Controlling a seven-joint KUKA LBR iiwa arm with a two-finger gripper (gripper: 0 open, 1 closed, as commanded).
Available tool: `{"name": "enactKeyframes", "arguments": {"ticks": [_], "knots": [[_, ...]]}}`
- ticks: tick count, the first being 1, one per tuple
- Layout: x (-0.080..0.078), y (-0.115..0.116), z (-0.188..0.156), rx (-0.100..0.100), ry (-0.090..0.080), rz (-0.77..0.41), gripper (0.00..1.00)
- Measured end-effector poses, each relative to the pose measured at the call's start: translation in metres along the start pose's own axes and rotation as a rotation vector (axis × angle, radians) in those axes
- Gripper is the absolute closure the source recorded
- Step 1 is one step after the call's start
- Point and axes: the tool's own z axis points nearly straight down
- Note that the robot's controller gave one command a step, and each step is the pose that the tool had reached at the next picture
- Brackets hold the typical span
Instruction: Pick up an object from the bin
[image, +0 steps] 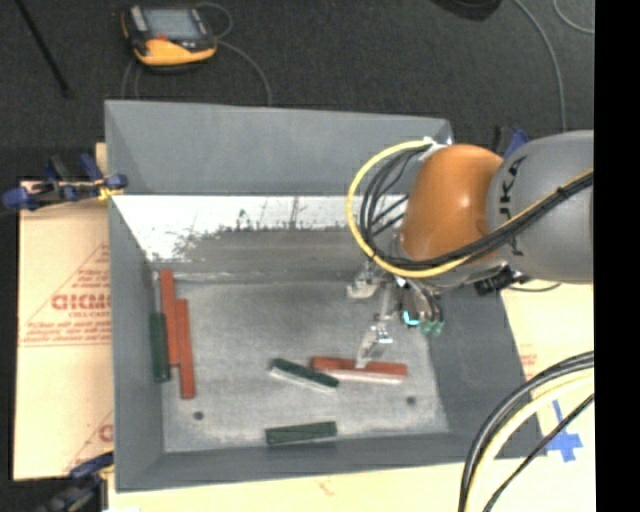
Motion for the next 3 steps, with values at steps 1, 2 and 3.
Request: {"name": "enactKeyframes", "arguments": {"ticks": [1,2,3], "knots": [[-0.002,0.000,-0.005,0.001,-0.008,0.000,0.00],[0.028,-0.007,0.047,0.001,-0.011,-0.065,0.00],[0.031,-0.008,0.051,0.000,-0.013,-0.078,0.00]]}}
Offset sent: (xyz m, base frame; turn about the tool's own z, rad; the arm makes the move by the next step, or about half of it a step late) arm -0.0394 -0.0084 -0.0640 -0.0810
